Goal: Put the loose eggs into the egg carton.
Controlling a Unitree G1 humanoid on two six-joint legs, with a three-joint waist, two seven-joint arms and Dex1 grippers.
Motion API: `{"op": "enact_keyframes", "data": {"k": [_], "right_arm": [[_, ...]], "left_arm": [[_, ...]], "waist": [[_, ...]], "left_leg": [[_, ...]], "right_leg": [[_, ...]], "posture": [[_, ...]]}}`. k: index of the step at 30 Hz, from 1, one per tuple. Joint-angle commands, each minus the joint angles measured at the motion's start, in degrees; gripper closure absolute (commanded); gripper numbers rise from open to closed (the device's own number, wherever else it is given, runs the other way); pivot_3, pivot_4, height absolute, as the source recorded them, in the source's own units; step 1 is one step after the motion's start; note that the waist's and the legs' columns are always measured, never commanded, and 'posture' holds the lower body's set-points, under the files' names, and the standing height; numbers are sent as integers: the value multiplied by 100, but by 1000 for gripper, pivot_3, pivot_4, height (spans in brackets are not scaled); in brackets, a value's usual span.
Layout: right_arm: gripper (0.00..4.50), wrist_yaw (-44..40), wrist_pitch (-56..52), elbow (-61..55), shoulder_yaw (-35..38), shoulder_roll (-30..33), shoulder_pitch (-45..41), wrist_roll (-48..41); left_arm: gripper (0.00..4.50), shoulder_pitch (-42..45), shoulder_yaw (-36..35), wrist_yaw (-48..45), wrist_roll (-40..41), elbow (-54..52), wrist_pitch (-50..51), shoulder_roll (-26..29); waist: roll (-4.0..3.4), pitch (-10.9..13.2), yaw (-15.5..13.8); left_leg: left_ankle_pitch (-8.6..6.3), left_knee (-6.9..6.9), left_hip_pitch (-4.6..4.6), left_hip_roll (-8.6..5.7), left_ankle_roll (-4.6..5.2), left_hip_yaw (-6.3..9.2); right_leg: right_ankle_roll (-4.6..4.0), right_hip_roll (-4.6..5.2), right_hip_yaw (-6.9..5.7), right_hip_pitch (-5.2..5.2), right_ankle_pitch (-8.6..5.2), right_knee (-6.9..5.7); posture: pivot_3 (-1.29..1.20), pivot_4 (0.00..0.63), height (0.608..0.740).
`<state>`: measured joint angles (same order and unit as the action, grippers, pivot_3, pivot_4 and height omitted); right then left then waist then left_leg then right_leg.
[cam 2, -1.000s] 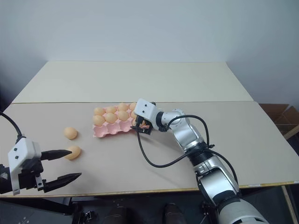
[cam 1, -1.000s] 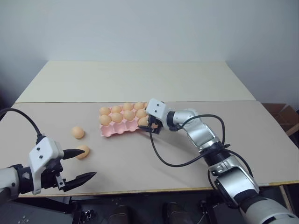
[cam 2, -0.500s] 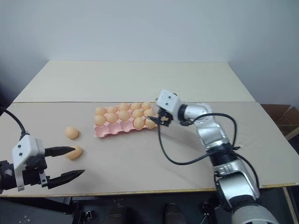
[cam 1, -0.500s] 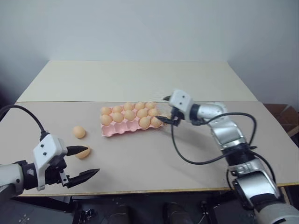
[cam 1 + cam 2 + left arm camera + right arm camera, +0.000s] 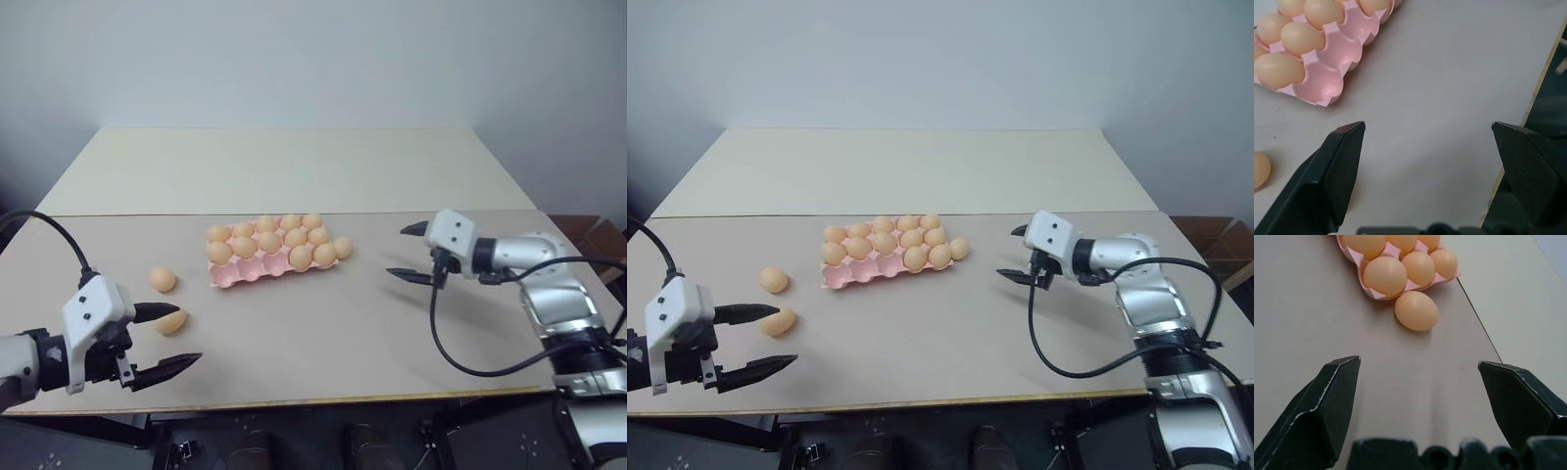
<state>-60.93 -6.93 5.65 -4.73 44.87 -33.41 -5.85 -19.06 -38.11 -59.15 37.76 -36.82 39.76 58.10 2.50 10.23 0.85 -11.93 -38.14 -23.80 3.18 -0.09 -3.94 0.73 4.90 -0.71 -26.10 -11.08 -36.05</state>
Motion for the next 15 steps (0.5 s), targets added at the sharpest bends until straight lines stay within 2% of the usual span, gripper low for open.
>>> {"op": "enact_keyframes", "data": {"k": [1, 10, 15], "right_arm": [[17, -103, -20, -341, 246, 194, 96, -160], [17, -236, 354, 38, 190, 36, 41, -216], [17, 144, 1014, 1674, -165, -616, -658, 300]], "left_arm": [[0, 21, -79, -67, -118, 30, -143, 35], [0, 209, 90, -78, -128, 33, -103, 86], [0, 324, 187, -82, -142, 67, -101, 96]], "waist": [[0, 0, 7], [1, 0, 1], [1, 0, 48]], "left_leg": [[0, 0, 0, 0, 0, -1], [0, 0, 0, 0, 0, -3], [0, -1, 4, 0, 0, -4]], "right_leg": [[0, 0, 1, 0, 0, 1], [0, 0, 2, 0, 0, 1], [-1, 0, 4, 1, 3, 0]], "posture": [[0, 150, 740], [0, 150, 740], [0, 150, 740]]}}
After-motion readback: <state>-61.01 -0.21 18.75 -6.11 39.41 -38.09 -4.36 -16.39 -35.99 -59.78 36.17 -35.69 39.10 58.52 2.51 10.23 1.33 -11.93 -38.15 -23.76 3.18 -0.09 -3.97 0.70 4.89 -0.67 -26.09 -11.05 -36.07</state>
